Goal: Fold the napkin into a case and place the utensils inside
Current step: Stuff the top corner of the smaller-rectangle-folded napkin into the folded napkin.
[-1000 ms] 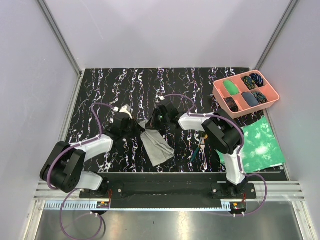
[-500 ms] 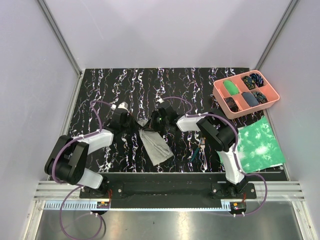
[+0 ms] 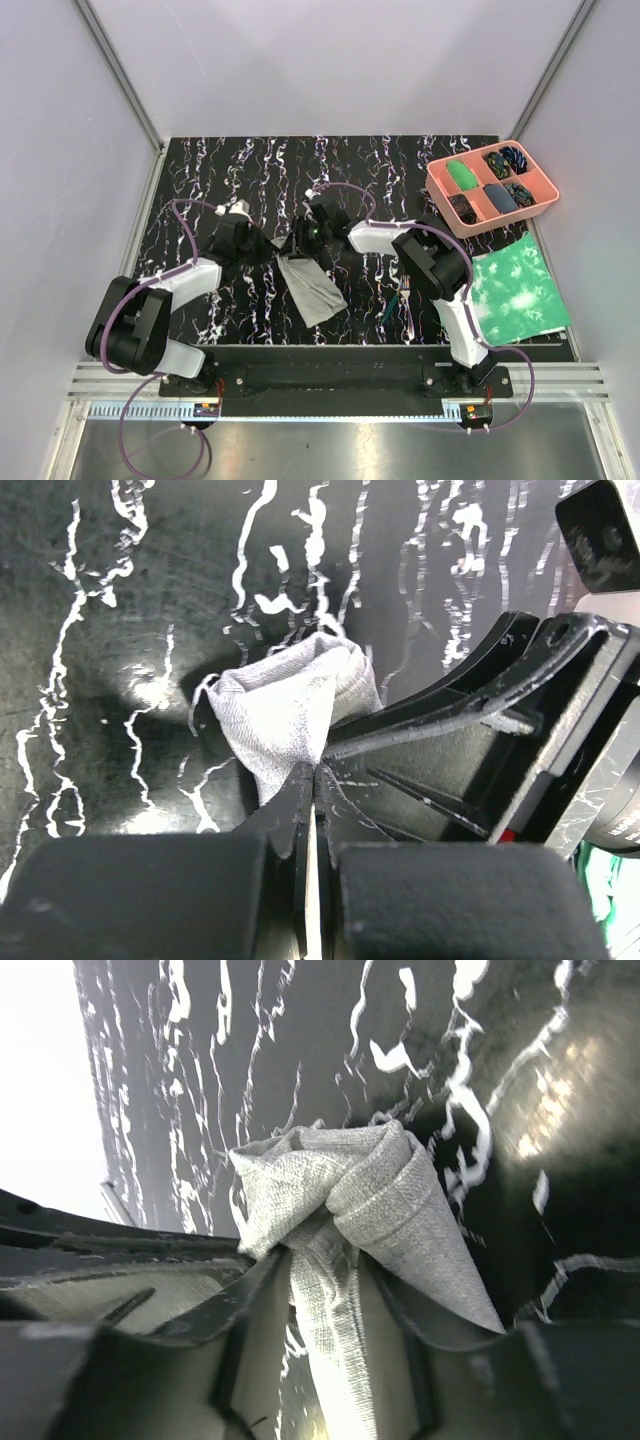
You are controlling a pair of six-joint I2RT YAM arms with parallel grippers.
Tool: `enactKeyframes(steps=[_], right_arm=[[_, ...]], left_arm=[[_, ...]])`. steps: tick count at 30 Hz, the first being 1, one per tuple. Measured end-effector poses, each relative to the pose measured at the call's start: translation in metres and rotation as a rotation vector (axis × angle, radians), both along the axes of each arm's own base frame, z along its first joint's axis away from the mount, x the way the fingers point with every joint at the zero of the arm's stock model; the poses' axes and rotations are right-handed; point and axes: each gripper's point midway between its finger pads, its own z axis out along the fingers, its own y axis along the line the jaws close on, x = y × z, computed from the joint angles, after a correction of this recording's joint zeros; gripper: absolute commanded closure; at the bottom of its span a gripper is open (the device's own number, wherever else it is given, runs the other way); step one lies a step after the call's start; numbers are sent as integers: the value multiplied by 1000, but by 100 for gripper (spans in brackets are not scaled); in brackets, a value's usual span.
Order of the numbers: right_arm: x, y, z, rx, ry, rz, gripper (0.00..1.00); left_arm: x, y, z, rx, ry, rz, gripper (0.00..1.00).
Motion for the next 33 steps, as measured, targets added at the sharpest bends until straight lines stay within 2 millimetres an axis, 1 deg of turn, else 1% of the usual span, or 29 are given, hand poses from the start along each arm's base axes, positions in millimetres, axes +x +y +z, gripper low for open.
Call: enactKeyframes(steps=[6,9,11,12,13,15,16,17,18,21,24,30,33], right_arm=[[-5,-16,9,-48,-14,28,48],[-7,-23,15,-51,-19,39,47],[-6,-26,19,-44,-22,44,50],[-5,-28,21,-42,-25,43,58],[-4,-30,22,-41,-29,41,72],[-3,-34,24,-39,-35,41,81],[-3,-34,25,-34,-34,43,93],[-2,-34,25,-33,-37,43,97],[-2,-35,26,-31,-37,46,99],[-1,-33,27,-21,-32,51,100],[3,-27,24,-3,-37,60,100],[3,-23,4,-4,-4,72,100],[1,-23,-1,-3,11,78,100]], left_arm=[[-5,-1,7,-2,-7,-10,100],[-6,-1,6,1,-2,-12,100],[-7,-1,5,2,5,-13,100],[-8,-1,4,3,9,-14,100],[-8,-1,3,3,12,-15,100],[-9,-2,1,2,19,-18,100],[-9,-2,1,1,21,-20,100],[-9,-2,1,0,22,-21,100],[-9,-3,1,-1,21,-22,100],[-9,-3,1,-3,22,-24,100],[-10,-3,1,-5,23,-26,100],[-10,-5,1,-11,25,-33,100],[-11,-6,2,-15,24,-37,100]])
